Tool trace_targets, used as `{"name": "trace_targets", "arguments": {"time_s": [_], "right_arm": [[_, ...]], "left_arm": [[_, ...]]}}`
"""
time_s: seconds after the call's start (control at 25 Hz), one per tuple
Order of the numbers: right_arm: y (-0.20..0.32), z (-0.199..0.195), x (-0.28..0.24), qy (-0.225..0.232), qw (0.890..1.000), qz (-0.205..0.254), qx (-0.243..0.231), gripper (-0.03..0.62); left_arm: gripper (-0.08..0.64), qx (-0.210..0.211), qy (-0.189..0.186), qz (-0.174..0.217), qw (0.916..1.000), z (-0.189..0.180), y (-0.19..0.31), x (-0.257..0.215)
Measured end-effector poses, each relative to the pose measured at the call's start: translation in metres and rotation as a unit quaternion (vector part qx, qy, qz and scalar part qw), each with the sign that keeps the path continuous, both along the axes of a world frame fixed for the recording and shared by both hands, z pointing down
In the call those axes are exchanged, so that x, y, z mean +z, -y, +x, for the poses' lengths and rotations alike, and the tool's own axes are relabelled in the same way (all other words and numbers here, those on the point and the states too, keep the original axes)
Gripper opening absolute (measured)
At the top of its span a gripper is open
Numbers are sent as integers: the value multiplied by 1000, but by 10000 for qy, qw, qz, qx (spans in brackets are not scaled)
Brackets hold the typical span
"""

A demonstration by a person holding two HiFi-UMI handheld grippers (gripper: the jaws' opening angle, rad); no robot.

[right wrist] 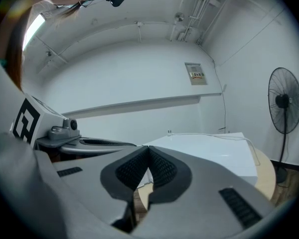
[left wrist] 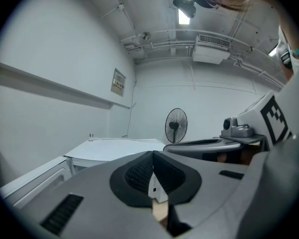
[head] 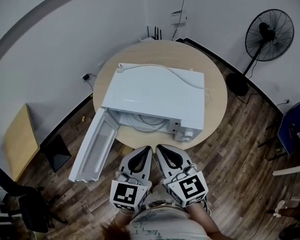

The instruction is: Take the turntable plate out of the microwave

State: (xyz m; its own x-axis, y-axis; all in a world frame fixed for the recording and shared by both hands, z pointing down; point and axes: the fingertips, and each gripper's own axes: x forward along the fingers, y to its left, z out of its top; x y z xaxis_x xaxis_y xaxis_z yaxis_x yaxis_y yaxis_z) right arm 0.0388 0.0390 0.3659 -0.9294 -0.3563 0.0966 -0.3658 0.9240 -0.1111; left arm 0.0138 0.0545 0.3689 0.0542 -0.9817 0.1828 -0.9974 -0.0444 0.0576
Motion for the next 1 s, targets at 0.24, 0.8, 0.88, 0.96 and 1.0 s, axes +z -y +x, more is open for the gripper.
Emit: {"name": "trace_targets", "arguments": {"time_s": [0.24, 0.8, 0.88, 0.96, 1.0], "right_arm": [[14, -8, 5, -150, 9998, 40, 116, -9], [62, -67, -1, -386, 9927, 140, 1131, -9], [68, -76, -4, -353, 9910, 139, 1283, -9], [74, -86, -6, -346, 9894, 169, 1397, -9], [76, -91, -6, -351, 9888, 190, 1435, -9]], "left_arm": [[14, 53, -133, 54, 9999, -10, 13, -1], [15, 1089, -181, 397, 9931, -67, 66, -18], [15, 1201, -155, 417, 9918, -78, 71, -19], [15, 1290, -150, 416, 9907, -90, 76, -20], [15, 1317, -158, 410, 9903, -96, 79, -19]]}}
